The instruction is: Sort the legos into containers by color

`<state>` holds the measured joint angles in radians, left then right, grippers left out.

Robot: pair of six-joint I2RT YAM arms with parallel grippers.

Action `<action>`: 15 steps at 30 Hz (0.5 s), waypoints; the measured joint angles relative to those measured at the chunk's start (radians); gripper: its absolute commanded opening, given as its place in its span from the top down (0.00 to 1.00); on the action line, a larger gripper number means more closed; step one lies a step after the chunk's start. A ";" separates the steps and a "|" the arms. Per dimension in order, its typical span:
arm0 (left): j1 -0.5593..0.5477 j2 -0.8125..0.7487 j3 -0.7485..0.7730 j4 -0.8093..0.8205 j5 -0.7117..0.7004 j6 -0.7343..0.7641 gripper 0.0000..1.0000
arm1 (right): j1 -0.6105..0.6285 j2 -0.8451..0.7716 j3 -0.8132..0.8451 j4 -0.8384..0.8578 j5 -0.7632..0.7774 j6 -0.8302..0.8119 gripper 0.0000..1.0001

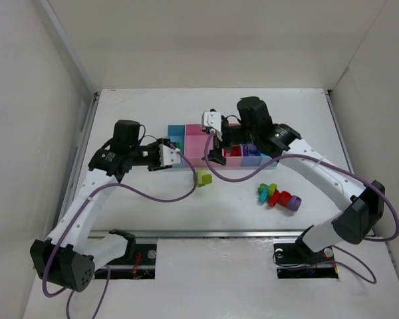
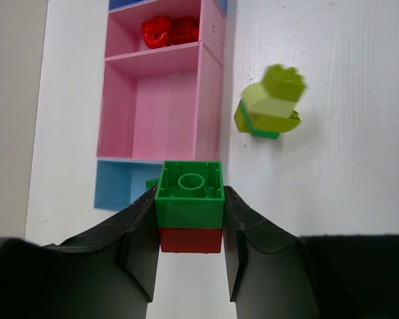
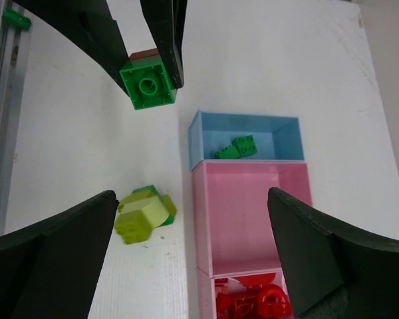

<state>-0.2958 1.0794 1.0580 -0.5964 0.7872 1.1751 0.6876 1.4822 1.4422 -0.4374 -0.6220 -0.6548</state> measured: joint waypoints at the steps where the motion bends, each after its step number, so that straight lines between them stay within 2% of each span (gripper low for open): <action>1: -0.007 0.000 -0.005 0.004 0.002 -0.003 1.00 | 0.001 -0.001 -0.012 0.001 -0.002 0.002 0.00; 11: -0.017 -0.002 -0.089 0.040 -0.015 -0.104 1.00 | 0.001 0.001 -0.116 0.023 0.023 0.069 0.00; 15: -0.017 -0.002 -0.089 0.077 0.011 -0.146 1.00 | 0.005 0.001 -0.116 0.061 0.022 0.081 0.06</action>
<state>-0.3126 1.0779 0.9691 -0.5190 0.7979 1.0294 0.6922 1.4834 1.3262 -0.3767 -0.6003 -0.5739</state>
